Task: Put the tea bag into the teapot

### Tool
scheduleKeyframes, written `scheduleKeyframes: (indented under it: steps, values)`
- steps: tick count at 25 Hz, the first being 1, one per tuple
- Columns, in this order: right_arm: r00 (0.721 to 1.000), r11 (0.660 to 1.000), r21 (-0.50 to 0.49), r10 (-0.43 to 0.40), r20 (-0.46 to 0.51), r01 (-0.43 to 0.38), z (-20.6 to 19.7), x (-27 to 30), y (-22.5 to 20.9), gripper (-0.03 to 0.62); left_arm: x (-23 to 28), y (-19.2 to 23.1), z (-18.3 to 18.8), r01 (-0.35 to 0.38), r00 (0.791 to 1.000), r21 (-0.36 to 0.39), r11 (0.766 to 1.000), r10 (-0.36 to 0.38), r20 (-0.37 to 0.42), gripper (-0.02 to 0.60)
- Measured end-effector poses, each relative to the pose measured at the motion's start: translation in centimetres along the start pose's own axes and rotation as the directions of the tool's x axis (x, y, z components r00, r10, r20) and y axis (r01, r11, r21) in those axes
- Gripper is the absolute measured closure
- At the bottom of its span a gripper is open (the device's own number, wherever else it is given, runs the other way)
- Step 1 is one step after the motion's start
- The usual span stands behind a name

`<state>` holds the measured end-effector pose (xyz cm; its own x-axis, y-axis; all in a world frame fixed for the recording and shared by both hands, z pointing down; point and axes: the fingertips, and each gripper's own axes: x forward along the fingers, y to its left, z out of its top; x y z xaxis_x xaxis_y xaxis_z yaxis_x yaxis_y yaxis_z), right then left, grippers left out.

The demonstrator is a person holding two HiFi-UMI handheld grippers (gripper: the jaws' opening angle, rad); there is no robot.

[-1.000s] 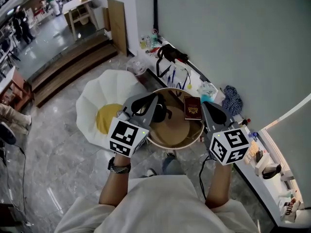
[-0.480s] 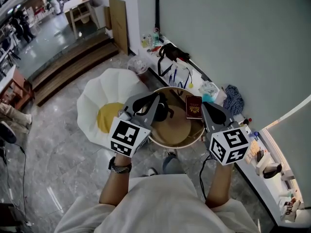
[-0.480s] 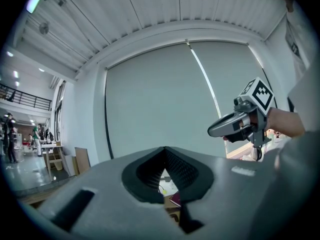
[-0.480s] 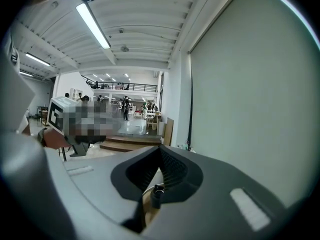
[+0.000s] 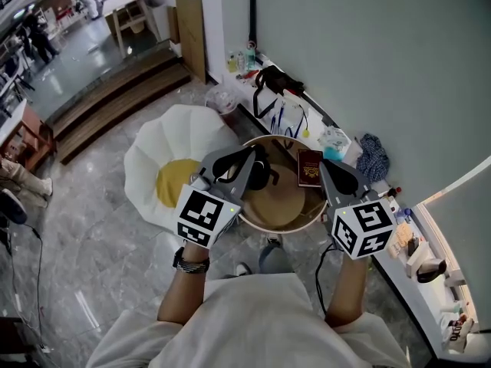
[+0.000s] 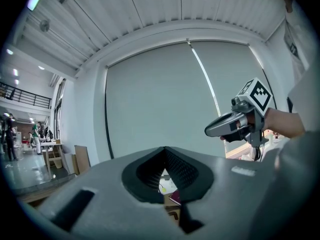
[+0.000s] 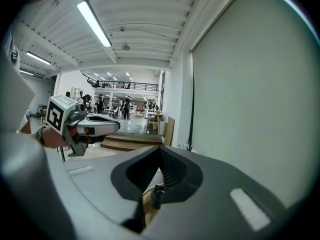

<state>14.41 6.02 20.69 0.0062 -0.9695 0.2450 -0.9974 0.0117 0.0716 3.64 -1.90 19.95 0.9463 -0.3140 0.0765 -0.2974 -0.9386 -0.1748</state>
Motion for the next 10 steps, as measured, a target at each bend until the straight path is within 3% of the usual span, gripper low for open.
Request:
scheduleKeyframes:
  steps: [4, 10]
  values:
    - [1.000, 1.000, -0.004, 0.014, -0.007, -0.014, -0.09, 0.55, 0.46, 0.588, 0.02, -0.01, -0.54, 0.005, 1.000, -0.006, 1.000, -0.005, -0.021, 0.577]
    - [1.000, 1.000, -0.007, 0.012, -0.009, -0.012, -0.38, 1.01, 0.67, 0.589, 0.13, 0.22, 0.04, 0.008, 1.000, -0.005, 1.000, -0.008, 0.007, 0.577]
